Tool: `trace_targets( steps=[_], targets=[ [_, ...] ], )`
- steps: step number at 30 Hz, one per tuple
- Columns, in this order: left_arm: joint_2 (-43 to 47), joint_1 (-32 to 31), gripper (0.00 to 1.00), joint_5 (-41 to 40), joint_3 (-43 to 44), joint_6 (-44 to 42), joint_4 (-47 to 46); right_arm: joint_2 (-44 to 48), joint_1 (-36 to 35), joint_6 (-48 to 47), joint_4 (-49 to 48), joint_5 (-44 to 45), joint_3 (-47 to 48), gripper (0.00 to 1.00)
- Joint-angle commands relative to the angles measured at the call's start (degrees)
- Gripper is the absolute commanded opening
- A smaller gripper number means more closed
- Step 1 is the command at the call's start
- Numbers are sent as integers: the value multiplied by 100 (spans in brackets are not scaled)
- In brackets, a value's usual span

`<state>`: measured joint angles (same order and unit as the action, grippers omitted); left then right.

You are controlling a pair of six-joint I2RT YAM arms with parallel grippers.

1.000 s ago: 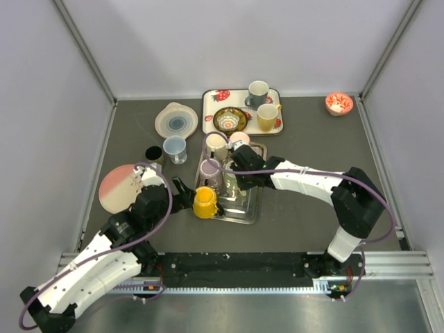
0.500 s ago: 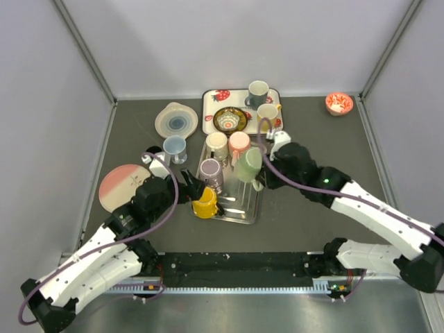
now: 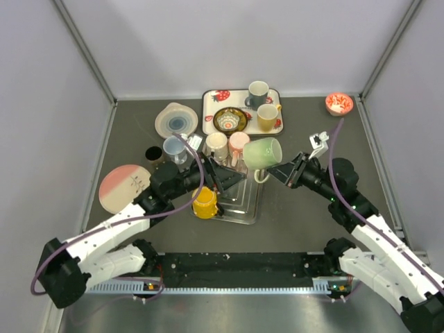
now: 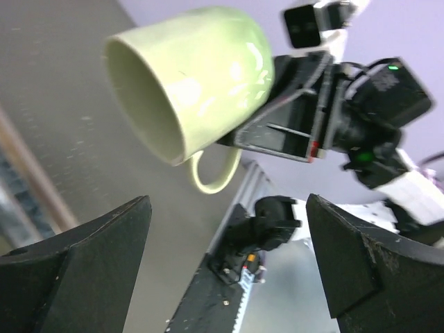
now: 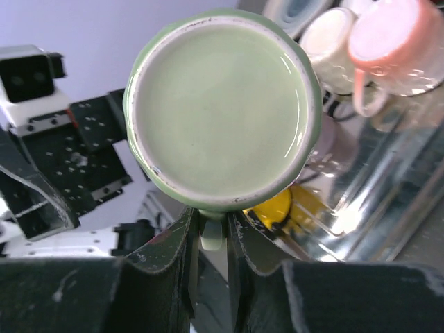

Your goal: Turn the mug right side up

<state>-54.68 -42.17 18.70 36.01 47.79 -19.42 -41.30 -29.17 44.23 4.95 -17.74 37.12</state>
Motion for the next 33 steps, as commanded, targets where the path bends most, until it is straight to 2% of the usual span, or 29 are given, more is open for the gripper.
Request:
trace_targets(
  steps=[1, 4, 15, 19, 26, 27, 30, 33],
  targets=[
    [-454, -124, 97, 942, 161, 512, -2125, 307, 394, 1324, -2898, -898, -292, 0],
    [-736, -194, 94, 1153, 214, 678, -2425, 307, 587, 1895, -3481, -1039, -627, 0],
    [-1177, -248, 93, 1083, 301, 810, -3022, 52, 649, 2687, -4967, -1188, -1049, 0],
    [-1492, -265, 90, 1030, 407, 1065, -3436, 8, 649, 2714, -5048, -1267, -1076, 0],
    [-1897, -344, 75, 1066, 784, 1250, -3726, 25, 649, 2565, -4872, -1434, -1067, 0],
    [-1924, -353, 70, 1074, 846, 1276, -3744, 34, 649, 2530, -4846, -1434, -1076, 0],
    [-2012, -362, 63, 1048, 934, 1320, -3832, 34, 649, 2468, -4784, -1478, -1067, 0],
    [-2065, -371, 52, 1048, 1004, 1373, -3894, 34, 641, 2407, -4714, -1513, -1076, 0]
  ],
)
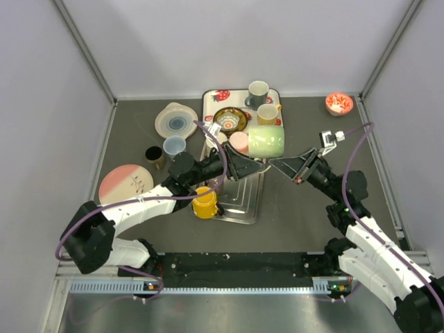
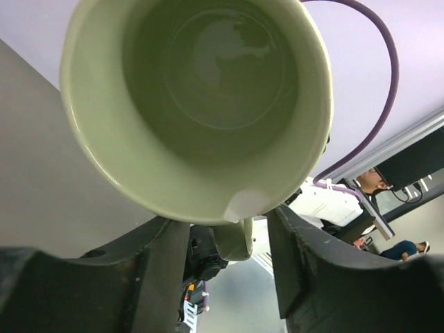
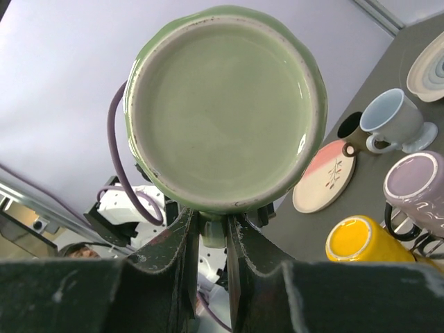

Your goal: Turn the mug right side up

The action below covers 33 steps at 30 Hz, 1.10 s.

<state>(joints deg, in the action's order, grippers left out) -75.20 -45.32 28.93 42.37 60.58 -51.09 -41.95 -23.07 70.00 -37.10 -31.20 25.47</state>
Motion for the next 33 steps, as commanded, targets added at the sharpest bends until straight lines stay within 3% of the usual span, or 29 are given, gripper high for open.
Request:
trace_targets(
  steps=[1, 11, 14, 15, 19, 23, 24, 25, 28, 33],
  targets=[
    [-30, -56, 48, 43, 395, 138, -727, 100, 39, -197, -491, -167, 81, 0],
    [-206, -82, 34, 51, 518, 393, -1087, 196, 39, -802, 106, -307, 89, 0],
    [-293, -82, 13, 34, 518, 542, -1315, 302, 39, -1092, 414, -334, 107, 0],
    [-355, -74, 0, 43, 518, 595, -1385, 345, 39, -1163, 527, -325, 116, 0],
    [-469, -82, 0, 51, 518, 850, -1571, 495, 31, -1427, 853, -352, 116, 0],
    [-373, -82, 0, 8, 562, 649, -1003, 662, 39, -1769, 1527, -343, 229, 2],
    [-294, -82, 0, -1, 597, 422, -808, 671, 39, -1840, 1739, -343, 360, 10],
    [-241, -82, 0, -27, 693, 263, -580, 697, 39, -1928, 1959, -308, 457, 30],
    [-4, -91, 0, -177, 1069, -580, 816, 864, 39, -2454, 3171, 33, 906, 48],
    [58, -91, 0, -528, 1844, -2011, 2707, 1337, 39, -3316, 4903, 894, 1564, 60]
  ],
)
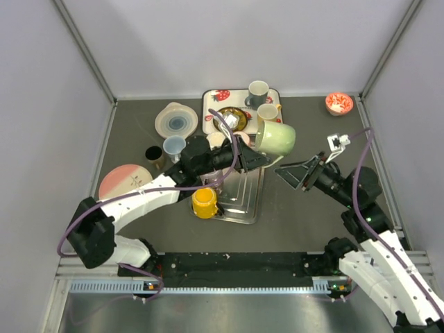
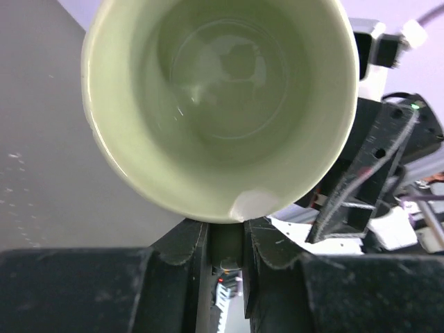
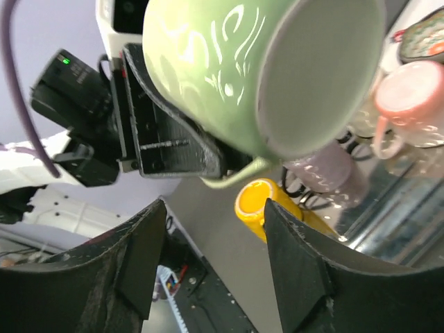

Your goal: Turn the mug right side up

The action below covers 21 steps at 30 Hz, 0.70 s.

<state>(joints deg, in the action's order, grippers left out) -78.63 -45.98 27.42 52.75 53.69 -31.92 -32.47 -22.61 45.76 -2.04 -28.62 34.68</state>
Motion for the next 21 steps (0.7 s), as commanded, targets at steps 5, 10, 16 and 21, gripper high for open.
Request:
trace_targets(
  steps=[5, 10, 16, 21],
  targets=[
    [34, -25, 0, -1124, 1772, -2265, 2460, 855, 2, -1253, 2900, 1586, 1049, 64],
    [-933, -122, 0, -1801, 3333, -3180, 4305, 1058, -6, -1525, 3938, 3106, 1638, 64],
    [-2181, -552, 0, -3294, 4575, -3901, 5564, 821, -7, -1631, 4809, 4224, 2166, 63],
    [-3201, -614, 0, -3866, 5358, -4068, 6074, 795, -6, -1658, 4906, 4470, 2114, 63]
  ],
)
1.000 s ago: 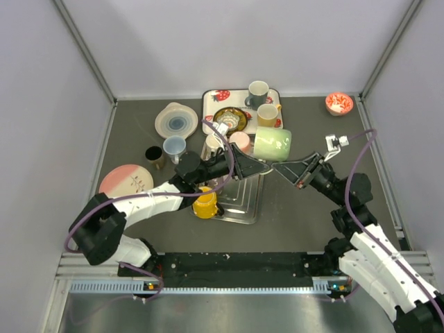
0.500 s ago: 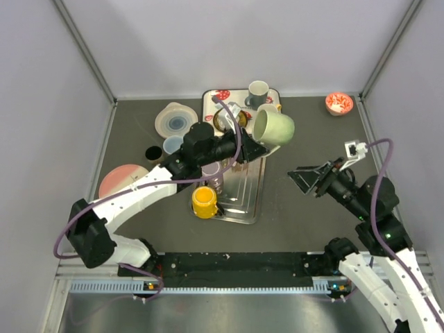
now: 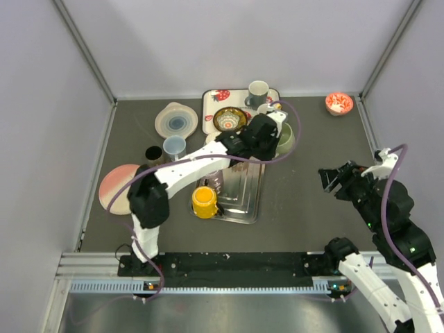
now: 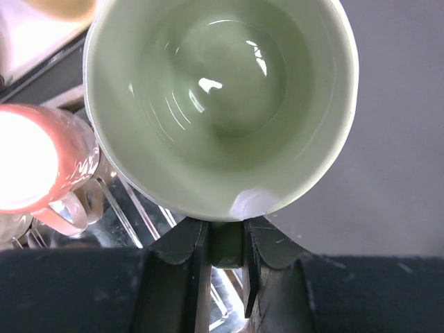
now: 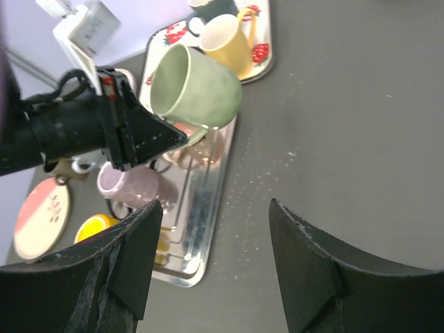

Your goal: Turn the mug right side up

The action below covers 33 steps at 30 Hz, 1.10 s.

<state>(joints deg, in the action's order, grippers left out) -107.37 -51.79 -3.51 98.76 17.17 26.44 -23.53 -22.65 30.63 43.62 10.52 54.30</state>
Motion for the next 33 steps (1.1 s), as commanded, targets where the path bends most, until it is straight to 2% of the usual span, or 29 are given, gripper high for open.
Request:
trace_targets(
  steps=[1, 7, 13, 22, 33],
  targets=[
    [-450, -24, 0, -835, 976, -425, 274, -91, -2, -163, 358, 582, 142, 63],
    [-1382, -77, 0, -1353, 1942, -574, 607, -55, -2, -207, 349, 635, -34, 63],
    [-2120, -165, 0, -1416, 2612, -653, 740, -20, -2, -216, 332, 574, -218, 63],
    [-2762, -191, 0, -1424, 2938, -680, 731, 243, -2, -251, 341, 371, -385, 63],
    [-3035, -191, 1, -1442, 3114, -662, 687, 323, -2, -330, 367, 345, -447, 63]
  ],
)
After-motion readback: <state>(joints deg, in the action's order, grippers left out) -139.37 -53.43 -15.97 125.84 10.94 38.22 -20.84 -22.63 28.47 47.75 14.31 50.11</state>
